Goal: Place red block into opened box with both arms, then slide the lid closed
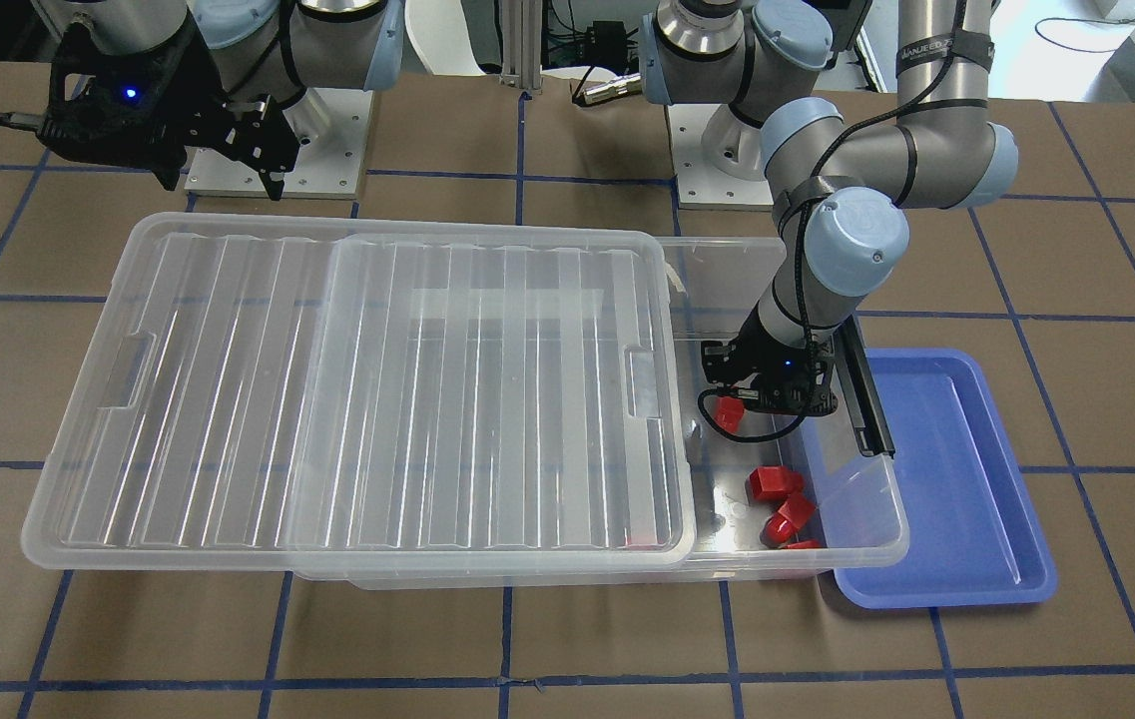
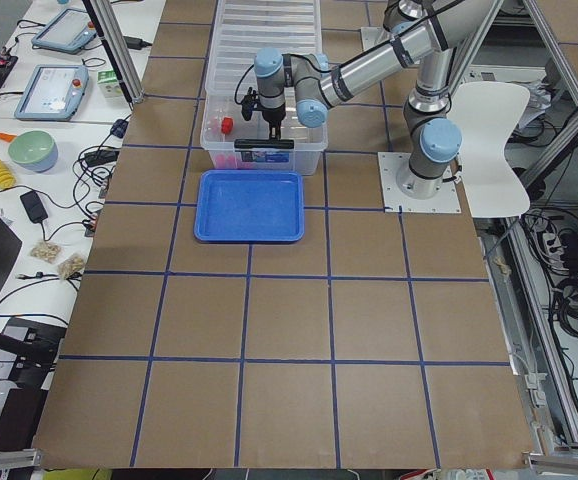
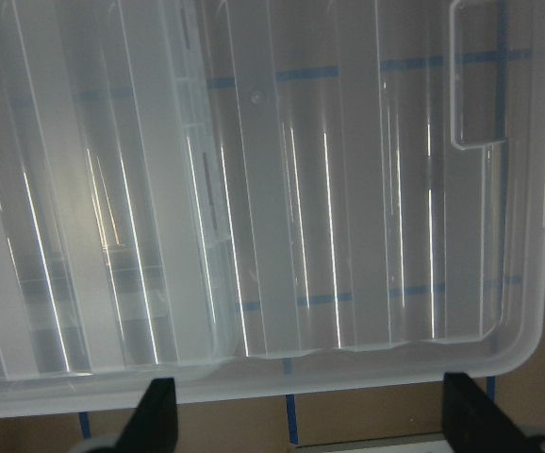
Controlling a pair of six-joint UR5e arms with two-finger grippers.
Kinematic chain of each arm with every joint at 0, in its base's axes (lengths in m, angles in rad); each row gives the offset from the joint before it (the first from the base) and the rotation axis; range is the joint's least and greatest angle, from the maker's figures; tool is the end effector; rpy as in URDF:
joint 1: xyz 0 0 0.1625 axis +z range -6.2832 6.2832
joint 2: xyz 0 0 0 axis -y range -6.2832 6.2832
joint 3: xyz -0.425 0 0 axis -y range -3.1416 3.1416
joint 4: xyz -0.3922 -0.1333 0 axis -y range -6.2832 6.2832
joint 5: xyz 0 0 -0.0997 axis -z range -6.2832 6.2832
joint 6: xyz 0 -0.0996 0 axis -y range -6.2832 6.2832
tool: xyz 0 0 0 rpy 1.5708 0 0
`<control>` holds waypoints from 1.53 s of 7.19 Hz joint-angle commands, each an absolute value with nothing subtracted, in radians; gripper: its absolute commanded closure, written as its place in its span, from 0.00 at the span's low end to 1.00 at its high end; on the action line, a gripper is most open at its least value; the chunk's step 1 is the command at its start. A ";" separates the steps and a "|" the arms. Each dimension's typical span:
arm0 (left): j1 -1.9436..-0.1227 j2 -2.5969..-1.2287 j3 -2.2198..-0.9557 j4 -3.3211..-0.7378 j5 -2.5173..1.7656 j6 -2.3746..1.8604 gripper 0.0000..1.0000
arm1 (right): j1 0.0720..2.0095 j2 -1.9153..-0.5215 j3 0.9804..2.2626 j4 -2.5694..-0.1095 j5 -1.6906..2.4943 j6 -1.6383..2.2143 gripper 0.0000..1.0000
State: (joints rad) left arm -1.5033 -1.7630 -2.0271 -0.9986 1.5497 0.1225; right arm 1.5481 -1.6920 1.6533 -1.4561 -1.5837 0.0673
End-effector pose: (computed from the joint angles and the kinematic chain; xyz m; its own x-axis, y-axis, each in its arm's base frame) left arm -0.1023 -0.4936 0.2359 -0.9981 0.0530 0.0302 0.0551 0.9958 0.0731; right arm 0.1222 -0.4353 0.4927 -0.9959 0.0887 0.0179 0.0898 0.9931 0.0749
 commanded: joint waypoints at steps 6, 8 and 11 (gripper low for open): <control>-1.505 -1.671 -1.649 -1.367 1.563 0.126 0.00 | 1.498 -1.684 1.654 -1.511 -1.603 0.023 0.00; -1.508 -1.605 -1.557 -1.509 1.568 0.126 0.00 | 1.326 -1.620 1.646 -1.561 -1.598 -0.212 0.00; -1.509 -1.571 -1.558 -1.522 1.565 0.127 0.00 | 1.205 -1.550 1.648 -1.670 -1.603 -0.417 0.00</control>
State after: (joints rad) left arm -1.5096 -1.5741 -1.5495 -1.5160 1.5640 0.1261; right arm 1.2533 -1.5889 1.6478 -1.6305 -1.6015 -0.3290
